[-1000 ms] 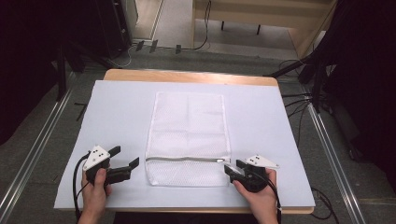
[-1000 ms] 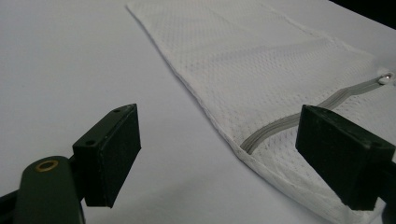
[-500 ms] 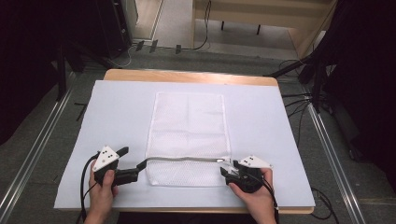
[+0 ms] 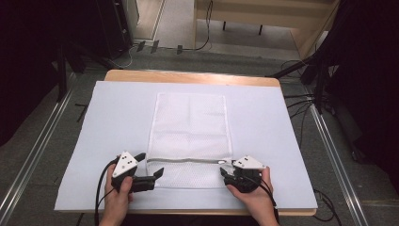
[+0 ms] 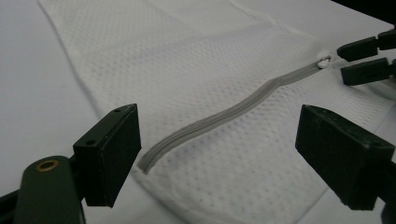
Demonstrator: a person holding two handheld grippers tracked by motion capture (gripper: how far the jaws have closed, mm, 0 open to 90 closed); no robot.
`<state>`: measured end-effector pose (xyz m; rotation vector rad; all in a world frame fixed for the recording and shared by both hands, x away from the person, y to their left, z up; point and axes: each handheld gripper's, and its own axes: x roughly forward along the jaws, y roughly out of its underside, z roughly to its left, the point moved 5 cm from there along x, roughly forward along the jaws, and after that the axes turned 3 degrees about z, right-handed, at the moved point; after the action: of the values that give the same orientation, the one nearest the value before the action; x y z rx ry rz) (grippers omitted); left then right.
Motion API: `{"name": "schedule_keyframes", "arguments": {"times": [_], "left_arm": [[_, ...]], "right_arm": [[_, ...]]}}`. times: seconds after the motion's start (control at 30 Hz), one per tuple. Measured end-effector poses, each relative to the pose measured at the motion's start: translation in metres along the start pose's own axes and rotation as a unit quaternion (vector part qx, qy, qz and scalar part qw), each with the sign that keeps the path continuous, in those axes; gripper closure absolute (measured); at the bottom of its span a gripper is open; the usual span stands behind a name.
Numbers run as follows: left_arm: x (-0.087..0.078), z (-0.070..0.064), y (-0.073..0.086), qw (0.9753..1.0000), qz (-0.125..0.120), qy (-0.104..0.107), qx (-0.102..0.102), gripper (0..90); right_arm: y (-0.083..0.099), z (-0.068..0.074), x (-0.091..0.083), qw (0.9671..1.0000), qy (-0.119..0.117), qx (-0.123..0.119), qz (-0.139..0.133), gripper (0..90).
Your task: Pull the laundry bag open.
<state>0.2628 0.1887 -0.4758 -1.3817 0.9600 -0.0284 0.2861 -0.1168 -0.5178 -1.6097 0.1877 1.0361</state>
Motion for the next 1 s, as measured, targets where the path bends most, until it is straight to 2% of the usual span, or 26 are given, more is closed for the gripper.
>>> {"name": "schedule_keyframes", "arguments": {"times": [0.13,0.23,0.27,0.3,0.33,0.4,0.53,0.57,0.63,0.7,0.73,0.8,0.87,1.0], "left_arm": [[0.012,-0.021,-0.008,0.9996,0.003,0.029,-0.002,14.6],[0.026,-0.039,-0.015,0.9986,0.017,0.050,-0.004,15.3],[0.031,-0.047,-0.017,0.9981,0.022,0.058,-0.001,15.8],[0.036,-0.054,-0.019,0.9976,0.027,0.063,0.003,15.9],[0.040,-0.060,-0.021,0.9974,0.031,0.065,0.006,15.9],[0.053,-0.078,-0.029,0.9961,0.044,0.073,0.023,15.9],[0.070,-0.097,-0.045,0.9945,0.060,0.071,0.050,15.9],[0.074,-0.100,-0.049,0.9941,0.062,0.073,0.052,16.4],[0.082,-0.104,-0.057,0.9932,0.058,0.093,0.039,17.7],[0.092,-0.104,-0.061,0.9926,0.061,0.101,0.028,30.9],[0.095,-0.104,-0.061,0.9926,0.066,0.098,0.028,37.8],[0.105,-0.104,-0.059,0.9899,0.082,0.112,0.028,44.9],[0.110,-0.102,-0.056,0.9885,0.091,0.119,0.022,48.1],[0.117,-0.099,-0.053,0.9872,0.104,0.121,0.011,52.1]], "right_arm": [[0.000,0.005,-0.001,1.0000,0.009,-0.002,0.002,59.6],[0.000,0.002,-0.001,0.9999,0.014,0.008,-0.002,78.9],[0.000,0.000,-0.001,0.9998,0.015,0.012,-0.003,81.7],[0.000,-0.002,-0.002,0.9998,0.004,0.020,-0.005,87.6],[0.000,-0.002,-0.002,0.9998,0.004,0.020,-0.005,87.6],[-0.001,-0.002,-0.002,0.9997,-0.002,0.021,-0.008,89.2],[-0.005,-0.001,-0.007,0.9992,-0.015,0.018,-0.031,89.7],[-0.008,0.001,-0.011,0.9987,-0.016,0.014,-0.046,89.7],[-0.009,0.001,-0.013,0.9984,-0.017,0.011,-0.053,89.7],[-0.012,0.003,-0.018,0.9972,-0.022,0.012,-0.070,89.8],[-0.015,0.004,-0.022,0.9963,-0.023,0.010,-0.082,89.7],[-0.018,0.005,-0.027,0.9946,-0.025,0.007,-0.100,89.8],[-0.019,0.005,-0.031,0.9933,-0.024,0.002,-0.113,89.8],[-0.021,0.007,-0.034,0.9918,-0.034,-0.001,-0.123,90.0]]}}
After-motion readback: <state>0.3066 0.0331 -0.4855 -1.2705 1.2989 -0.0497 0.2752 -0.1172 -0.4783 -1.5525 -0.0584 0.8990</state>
